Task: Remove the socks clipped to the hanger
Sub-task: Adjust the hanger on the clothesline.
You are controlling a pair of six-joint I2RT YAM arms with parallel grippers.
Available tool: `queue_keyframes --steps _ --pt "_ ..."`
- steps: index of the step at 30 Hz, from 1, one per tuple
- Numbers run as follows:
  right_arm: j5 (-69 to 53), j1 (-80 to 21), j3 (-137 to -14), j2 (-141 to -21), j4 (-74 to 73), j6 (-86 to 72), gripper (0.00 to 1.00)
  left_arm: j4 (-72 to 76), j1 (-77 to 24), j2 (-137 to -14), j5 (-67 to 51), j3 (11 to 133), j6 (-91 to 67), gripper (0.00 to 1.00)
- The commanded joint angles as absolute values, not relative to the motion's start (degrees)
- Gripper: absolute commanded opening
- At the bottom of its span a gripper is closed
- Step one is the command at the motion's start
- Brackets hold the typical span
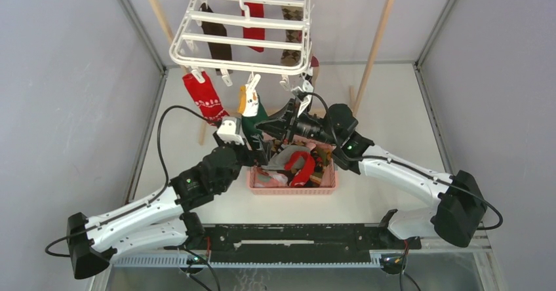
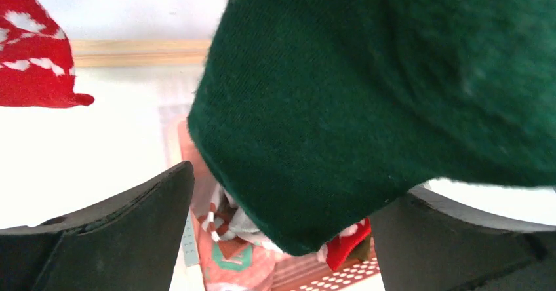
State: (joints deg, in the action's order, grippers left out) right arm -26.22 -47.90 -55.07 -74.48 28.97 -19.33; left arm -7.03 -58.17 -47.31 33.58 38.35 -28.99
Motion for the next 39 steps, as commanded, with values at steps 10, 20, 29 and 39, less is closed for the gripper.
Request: queue_keyframes --steps 10,20,29,39 --pt "-28.1 -51.9 -64.0 -79.7 28.4 -18.7 0.09 -3.0 -58.1 -42.1 44.8 36.0 -25.8 0.66" --pt "-29.2 -52.9 -67.7 -82.3 26.0 -18.6 0.31 -6.4 -53.3 -39.8 42.5 36.4 -28.2 0.26" --pt "-27.2 -51.8 -67.0 -75.8 15.5 -14.2 0.49 -9.2 -45.9 -39.1 35.2 38.4 -28.9 0.22" --pt "-27.9 -43.0 -57.7 -62.0 12.3 -14.7 0.54 -11.7 -41.8 -40.3 31.7 41.7 -27.5 0.22"
